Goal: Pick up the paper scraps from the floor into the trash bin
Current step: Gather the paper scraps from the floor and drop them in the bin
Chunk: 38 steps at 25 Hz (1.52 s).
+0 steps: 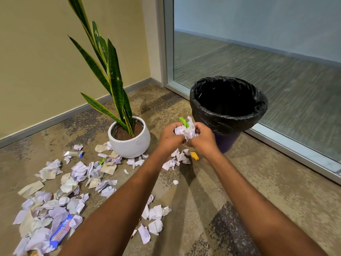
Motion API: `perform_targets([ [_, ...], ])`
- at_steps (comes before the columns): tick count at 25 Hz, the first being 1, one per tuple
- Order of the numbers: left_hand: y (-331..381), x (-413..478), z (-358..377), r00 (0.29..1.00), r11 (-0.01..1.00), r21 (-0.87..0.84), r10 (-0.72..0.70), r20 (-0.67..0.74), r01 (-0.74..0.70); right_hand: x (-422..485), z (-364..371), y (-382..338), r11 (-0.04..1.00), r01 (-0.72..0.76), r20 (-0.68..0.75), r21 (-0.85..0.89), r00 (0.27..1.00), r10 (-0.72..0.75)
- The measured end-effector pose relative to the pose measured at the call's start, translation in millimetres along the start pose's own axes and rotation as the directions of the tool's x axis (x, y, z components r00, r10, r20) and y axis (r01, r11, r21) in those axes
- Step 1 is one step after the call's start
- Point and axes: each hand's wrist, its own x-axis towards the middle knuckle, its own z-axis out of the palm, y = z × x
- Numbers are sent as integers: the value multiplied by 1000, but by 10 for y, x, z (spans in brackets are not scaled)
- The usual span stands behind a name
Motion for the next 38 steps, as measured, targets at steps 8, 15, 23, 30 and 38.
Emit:
perform_targets([
  [8, 1094, 79, 239, 990, 982, -182, 71, 119, -48, 195, -541, -722, 968, 27, -100, 250, 995, -2],
  [15, 1456, 176, 570, 967, 865, -480, -24, 253, 147, 396, -827, -832, 794, -85, -129, 602, 971, 202],
  [23, 1163, 379, 498, 963, 869, -482, 27, 267, 109, 283, -897, -860, 702, -53, -190, 710, 946, 263],
  [30, 621, 300, 43, 985, 930, -357, -26, 171, 86, 107, -526, -601, 777, -101, -24, 621, 989, 147],
  [38, -593, 144, -379, 946, 943, 145, -313, 82, 299, -61, 382, 444, 915, -377, 230, 143, 912, 339],
])
